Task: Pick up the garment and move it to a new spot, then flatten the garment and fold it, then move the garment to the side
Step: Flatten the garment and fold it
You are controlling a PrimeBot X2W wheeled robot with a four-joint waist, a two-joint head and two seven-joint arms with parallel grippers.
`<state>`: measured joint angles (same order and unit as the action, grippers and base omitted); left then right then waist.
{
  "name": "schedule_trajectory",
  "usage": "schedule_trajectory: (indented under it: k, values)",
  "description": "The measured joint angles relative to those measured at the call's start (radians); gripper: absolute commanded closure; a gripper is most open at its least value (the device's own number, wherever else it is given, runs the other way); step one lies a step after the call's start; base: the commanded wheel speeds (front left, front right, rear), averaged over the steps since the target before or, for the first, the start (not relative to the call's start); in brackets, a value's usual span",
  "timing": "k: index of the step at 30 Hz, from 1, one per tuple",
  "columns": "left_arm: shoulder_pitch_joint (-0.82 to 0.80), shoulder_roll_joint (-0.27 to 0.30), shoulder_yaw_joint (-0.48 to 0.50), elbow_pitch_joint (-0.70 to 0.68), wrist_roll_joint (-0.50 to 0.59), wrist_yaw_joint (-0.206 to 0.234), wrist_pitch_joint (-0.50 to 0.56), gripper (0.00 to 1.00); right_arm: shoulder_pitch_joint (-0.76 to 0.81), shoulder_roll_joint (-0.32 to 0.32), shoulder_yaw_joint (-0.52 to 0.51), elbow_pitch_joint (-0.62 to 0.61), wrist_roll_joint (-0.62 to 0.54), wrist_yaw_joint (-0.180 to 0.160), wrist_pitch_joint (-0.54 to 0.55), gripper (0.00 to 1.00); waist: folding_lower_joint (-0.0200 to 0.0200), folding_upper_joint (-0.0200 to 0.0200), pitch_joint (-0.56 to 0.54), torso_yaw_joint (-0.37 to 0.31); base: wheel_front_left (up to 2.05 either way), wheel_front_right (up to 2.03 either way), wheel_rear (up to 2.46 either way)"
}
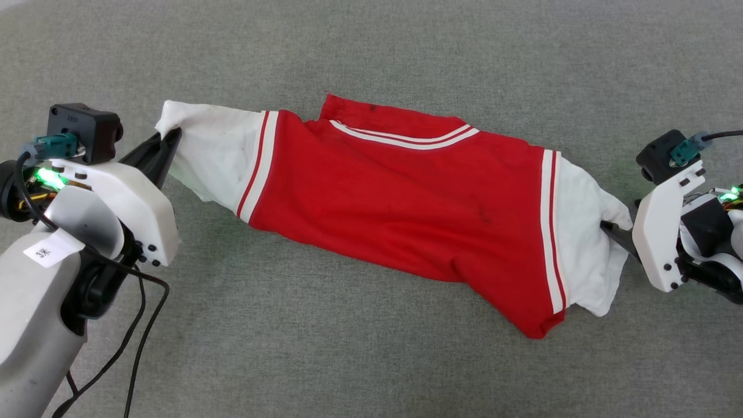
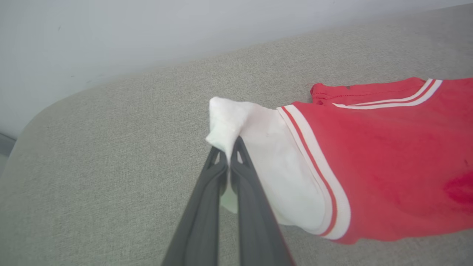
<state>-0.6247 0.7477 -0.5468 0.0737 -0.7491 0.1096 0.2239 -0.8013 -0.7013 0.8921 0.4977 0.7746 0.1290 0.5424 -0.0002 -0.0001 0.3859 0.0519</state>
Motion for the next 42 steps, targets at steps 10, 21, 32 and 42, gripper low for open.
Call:
schedule_trajectory:
  k: [10, 21, 32, 42]
  values:
    - [0.0, -0.009, -0.009, 0.029, 0.001, -0.009, -0.031, 1.0, -0.005, 0.001, 0.084, 0.021, 0.038, 0.002, -0.188, 1.0, 0.0003, 0.0001, -0.063, -0.019, 0.0, 0.0, 0.0]
    - [0.009, 0.012, 0.027, -0.029, 0.027, 0.024, -0.115, 1.0, -0.006, -0.059, -0.039, -0.013, 0.044, 0.002, -0.439, 1.0, 0.0003, 0.0002, -0.185, -0.044, 0.0, 0.0, 0.0]
    - [-0.091, 0.003, 0.049, -0.128, 0.088, 0.05, -0.167, 1.0, 0.001, -0.076, -0.293, -0.119, -0.077, 0.002, -0.533, 1.0, 0.0002, 0.0001, -0.288, -0.06, 0.0, 0.0, 0.0]
    - [-0.318, -0.044, 0.05, -0.143, 0.129, 0.022, -0.155, 1.0, -0.026, -0.027, -0.544, -0.323, -0.224, 0.002, -0.436, 1.0, 0.0002, 0.0001, -0.301, -0.07, 0.0, 0.0, 0.0]
